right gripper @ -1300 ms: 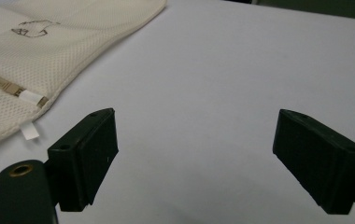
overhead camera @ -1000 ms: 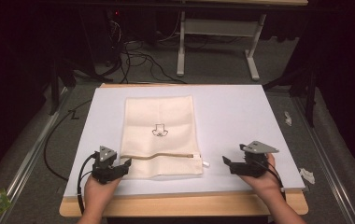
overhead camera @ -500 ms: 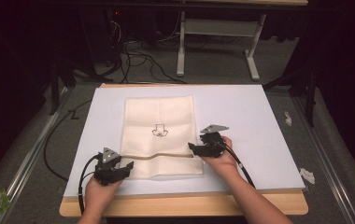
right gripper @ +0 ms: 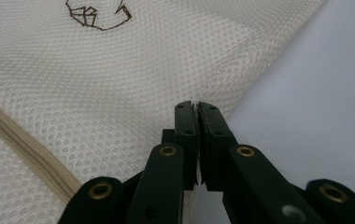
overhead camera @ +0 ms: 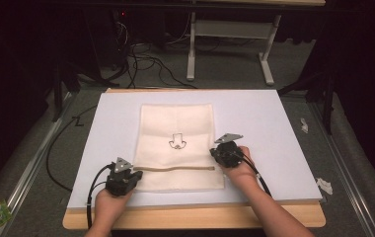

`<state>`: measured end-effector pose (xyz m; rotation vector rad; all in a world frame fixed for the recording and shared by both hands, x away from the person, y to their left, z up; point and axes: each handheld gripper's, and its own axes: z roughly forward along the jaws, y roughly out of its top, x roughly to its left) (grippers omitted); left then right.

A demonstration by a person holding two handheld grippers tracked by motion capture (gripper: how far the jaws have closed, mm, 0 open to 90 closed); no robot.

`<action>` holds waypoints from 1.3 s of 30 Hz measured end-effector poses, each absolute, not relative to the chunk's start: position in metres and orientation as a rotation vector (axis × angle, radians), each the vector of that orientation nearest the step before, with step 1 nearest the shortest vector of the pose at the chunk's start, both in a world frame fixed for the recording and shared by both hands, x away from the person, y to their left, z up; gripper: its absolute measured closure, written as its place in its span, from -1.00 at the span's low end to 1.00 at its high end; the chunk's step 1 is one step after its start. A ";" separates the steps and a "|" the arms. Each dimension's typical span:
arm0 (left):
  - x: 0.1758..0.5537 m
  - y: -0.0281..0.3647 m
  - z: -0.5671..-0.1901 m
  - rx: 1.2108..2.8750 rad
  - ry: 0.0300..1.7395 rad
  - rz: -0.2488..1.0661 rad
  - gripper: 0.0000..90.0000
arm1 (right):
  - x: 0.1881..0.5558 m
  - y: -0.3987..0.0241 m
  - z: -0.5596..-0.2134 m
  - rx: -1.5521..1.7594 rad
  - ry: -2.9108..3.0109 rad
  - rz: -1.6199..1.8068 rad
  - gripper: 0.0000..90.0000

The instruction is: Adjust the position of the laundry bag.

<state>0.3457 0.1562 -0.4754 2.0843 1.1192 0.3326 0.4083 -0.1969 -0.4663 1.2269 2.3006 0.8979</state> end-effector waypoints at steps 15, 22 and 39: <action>0.335 0.115 -0.469 2.092 0.943 0.338 0.58 | 0.375 -0.272 -0.465 1.297 2.233 0.947 0.47; 0.330 0.145 -0.459 1.920 0.980 0.471 0.03 | 0.345 -0.298 -0.437 1.367 2.164 1.103 0.03; 0.336 0.149 -0.458 1.903 0.987 0.487 -0.02 | 0.325 -0.292 -0.472 1.407 2.231 1.020 0.32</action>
